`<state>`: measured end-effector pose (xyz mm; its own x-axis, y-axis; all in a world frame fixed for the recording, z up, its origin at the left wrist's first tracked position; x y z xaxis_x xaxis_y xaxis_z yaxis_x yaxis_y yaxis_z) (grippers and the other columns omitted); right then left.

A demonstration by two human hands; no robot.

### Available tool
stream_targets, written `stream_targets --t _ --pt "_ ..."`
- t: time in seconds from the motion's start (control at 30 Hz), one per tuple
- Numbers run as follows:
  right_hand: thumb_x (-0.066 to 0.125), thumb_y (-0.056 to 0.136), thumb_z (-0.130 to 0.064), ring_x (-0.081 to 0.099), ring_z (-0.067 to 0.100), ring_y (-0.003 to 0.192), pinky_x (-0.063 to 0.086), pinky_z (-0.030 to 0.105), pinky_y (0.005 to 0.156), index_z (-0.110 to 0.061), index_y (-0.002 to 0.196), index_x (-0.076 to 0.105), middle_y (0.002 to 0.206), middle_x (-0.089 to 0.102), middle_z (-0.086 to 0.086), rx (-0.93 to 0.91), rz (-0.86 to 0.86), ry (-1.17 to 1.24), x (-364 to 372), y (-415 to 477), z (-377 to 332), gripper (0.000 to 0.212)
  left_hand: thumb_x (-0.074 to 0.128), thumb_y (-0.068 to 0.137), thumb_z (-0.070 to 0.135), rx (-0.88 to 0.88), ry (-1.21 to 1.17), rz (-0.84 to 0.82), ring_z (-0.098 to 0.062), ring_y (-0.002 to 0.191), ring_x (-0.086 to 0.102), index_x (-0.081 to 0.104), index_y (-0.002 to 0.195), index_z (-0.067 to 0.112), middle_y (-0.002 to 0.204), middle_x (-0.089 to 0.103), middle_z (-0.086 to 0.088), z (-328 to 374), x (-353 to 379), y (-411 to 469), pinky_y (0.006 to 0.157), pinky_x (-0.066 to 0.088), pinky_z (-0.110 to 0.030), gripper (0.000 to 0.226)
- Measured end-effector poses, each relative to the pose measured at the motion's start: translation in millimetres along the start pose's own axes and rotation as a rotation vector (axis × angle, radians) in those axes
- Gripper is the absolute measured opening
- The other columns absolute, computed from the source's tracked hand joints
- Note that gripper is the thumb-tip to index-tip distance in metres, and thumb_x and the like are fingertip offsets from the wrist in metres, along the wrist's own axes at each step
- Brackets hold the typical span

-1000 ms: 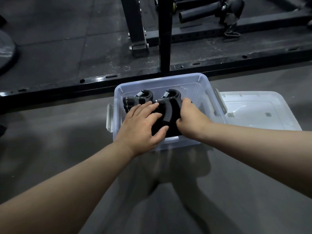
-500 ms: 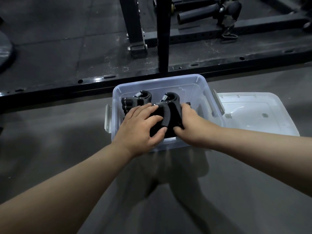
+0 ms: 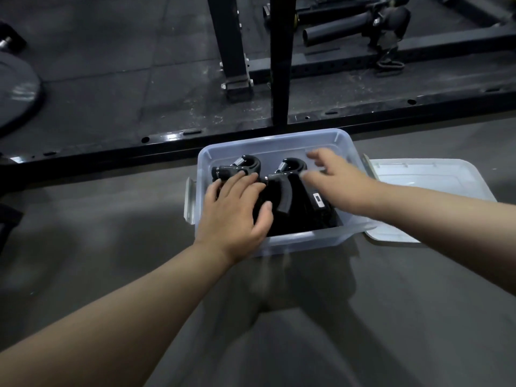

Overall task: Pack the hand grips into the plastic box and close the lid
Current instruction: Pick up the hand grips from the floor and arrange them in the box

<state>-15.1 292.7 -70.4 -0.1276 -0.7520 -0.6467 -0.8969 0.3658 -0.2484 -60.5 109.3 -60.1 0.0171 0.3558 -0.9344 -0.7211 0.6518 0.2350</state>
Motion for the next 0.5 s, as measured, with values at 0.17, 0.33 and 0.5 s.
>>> stream_targets --t 0.17,0.33,0.5 --pt "0.049 0.089 -0.05 0.037 0.024 0.135 0.034 0.045 0.11 -0.026 0.146 0.027 0.145 0.039 0.01 -0.035 -0.101 -0.155 40 1 6 0.066 0.041 0.087 0.054 -0.134 -0.021 0.028 -0.012 0.135 0.038 0.057 0.128 0.027 0.138 0.05 0.007 -16 0 2 0.108 0.026 -0.037 0.052" --pt "0.05 0.091 -0.037 0.034 0.022 0.135 0.032 0.036 0.109 -0.028 0.149 0.022 0.149 0.029 0.006 -0.044 -0.138 -0.121 39 -8 -3 0.065 0.05 0.085 0.054 -0.105 0.006 0.057 -0.014 0.127 0.043 0.06 0.124 0.026 0.126 0.055 0.006 -13 -2 2 0.101 0.032 -0.035 0.049" --pt "0.064 0.082 -0.044 0.031 0.018 0.138 0.032 0.03 0.112 -0.034 0.152 0.014 0.155 0.01 -0.005 -0.09 -0.194 -0.195 41 -21 -9 0.087 0.053 0.082 0.051 -0.086 0.003 0.087 -0.019 0.12 0.048 0.063 0.12 0.021 0.12 0.058 0.002 -12 -3 1 0.098 0.039 -0.037 0.049"
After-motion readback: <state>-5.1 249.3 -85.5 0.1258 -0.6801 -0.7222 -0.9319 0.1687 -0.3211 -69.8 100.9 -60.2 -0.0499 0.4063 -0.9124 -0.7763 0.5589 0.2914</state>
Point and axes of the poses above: each hand's wrist, its own y-axis towards the middle knuckle, its own x-axis out of the palm, z = x × y, the point moved 10 cm from there along y, towards the middle knuckle
